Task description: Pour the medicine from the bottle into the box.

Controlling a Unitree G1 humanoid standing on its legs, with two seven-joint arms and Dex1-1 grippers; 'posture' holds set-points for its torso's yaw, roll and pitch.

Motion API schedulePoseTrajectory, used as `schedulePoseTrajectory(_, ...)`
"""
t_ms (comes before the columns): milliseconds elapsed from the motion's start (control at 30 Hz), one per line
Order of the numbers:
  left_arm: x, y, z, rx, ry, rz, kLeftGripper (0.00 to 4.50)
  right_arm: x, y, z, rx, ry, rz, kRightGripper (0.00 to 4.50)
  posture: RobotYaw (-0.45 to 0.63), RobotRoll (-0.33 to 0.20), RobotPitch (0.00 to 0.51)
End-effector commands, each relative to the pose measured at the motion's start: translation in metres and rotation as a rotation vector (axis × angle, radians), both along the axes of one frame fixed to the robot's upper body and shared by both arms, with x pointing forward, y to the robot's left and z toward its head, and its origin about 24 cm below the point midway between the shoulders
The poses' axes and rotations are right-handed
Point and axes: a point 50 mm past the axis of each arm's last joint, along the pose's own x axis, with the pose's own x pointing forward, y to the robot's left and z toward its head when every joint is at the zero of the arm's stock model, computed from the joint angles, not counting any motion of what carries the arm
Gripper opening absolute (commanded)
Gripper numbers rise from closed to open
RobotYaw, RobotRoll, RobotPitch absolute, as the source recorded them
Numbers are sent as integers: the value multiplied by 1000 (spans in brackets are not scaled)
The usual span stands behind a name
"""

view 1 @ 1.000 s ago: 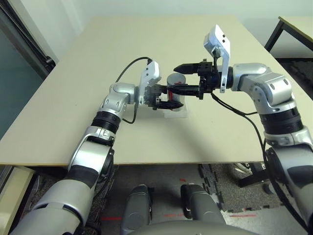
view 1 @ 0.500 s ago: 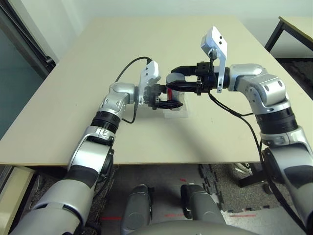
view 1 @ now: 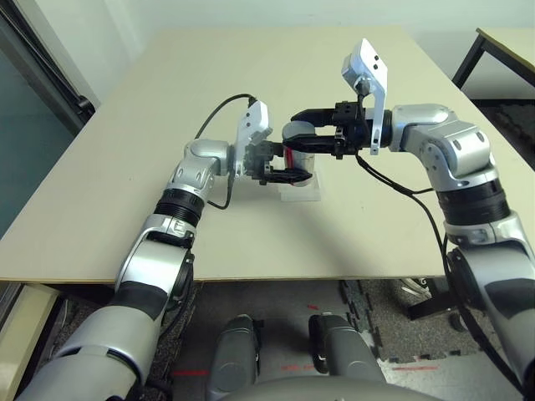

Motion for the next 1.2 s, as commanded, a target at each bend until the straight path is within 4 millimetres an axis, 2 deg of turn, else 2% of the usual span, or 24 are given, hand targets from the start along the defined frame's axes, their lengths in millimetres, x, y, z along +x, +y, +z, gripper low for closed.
schedulePoseTrajectory(33, -1, 1, -9, 59, 20, -11, 2773, -7, 1, 29, 64, -92, 22, 2580, -81, 0, 71)
schedulePoseTrajectory(400, -1, 2, -10, 63, 25, -6, 2773, -9, 0, 37, 119, -68, 3, 2580, -79, 0, 78)
schedulePoseTrajectory(567, 0, 1, -7, 56, 16, -7, 2773, 13, -17, 27, 70, -121, -191, 2580, -78, 0, 80)
schedulePoseTrajectory(733, 0, 0, -3, 51, 3, -10, 2773, 32, -30, 20, 98, -127, -367, 2580, -69, 0, 79)
schedulePoseTrajectory(933, 2, 1, 6, 33, -24, 2, 2773, 49, -45, -1, 150, -98, -562, 2580, -56, 0, 77)
schedulePoseTrajectory(1200, 7, 5, 18, 11, -54, 39, 2773, 57, -58, -39, 188, -21, -774, 2580, -33, 0, 75)
